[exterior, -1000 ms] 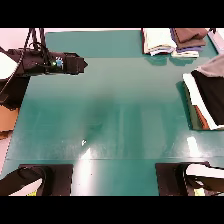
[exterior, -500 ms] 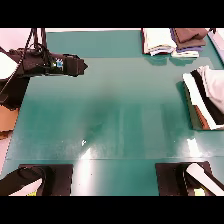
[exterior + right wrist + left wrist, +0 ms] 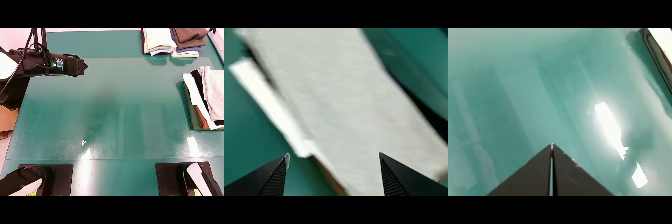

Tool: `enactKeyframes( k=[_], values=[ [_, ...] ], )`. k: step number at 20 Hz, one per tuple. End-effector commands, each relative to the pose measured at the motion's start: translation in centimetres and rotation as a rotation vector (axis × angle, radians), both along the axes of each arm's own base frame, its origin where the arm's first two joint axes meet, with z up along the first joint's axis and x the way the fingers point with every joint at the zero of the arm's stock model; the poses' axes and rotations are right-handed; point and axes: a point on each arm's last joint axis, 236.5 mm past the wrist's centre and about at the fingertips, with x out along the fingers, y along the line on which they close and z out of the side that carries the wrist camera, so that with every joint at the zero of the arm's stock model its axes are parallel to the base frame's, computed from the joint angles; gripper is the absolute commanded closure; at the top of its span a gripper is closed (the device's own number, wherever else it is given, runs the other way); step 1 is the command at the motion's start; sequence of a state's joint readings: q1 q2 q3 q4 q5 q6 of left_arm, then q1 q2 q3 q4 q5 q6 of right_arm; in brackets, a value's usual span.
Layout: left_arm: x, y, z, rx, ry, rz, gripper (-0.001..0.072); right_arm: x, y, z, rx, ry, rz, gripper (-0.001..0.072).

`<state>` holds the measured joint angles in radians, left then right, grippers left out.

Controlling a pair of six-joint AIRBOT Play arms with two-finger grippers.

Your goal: Fold the shirts.

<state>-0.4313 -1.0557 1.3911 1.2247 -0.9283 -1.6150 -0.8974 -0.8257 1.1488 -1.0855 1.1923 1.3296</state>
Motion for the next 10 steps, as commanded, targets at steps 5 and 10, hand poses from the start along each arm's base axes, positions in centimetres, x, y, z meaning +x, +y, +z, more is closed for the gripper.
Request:
enactKeyframes(
  k=[5,10],
  values=[
    [0.5,0.4,0.1,0.016,-0.023,0.014,0.0683,7.2,18.6,3.2,0.008,-0.137,0.543,0.0138],
    [0.6,0.4,0.3,0.012,-0.03,0.016,0.0684,7.1,25.6,2.6,-0.145,-0.109,0.773,0.0595]
  ],
)
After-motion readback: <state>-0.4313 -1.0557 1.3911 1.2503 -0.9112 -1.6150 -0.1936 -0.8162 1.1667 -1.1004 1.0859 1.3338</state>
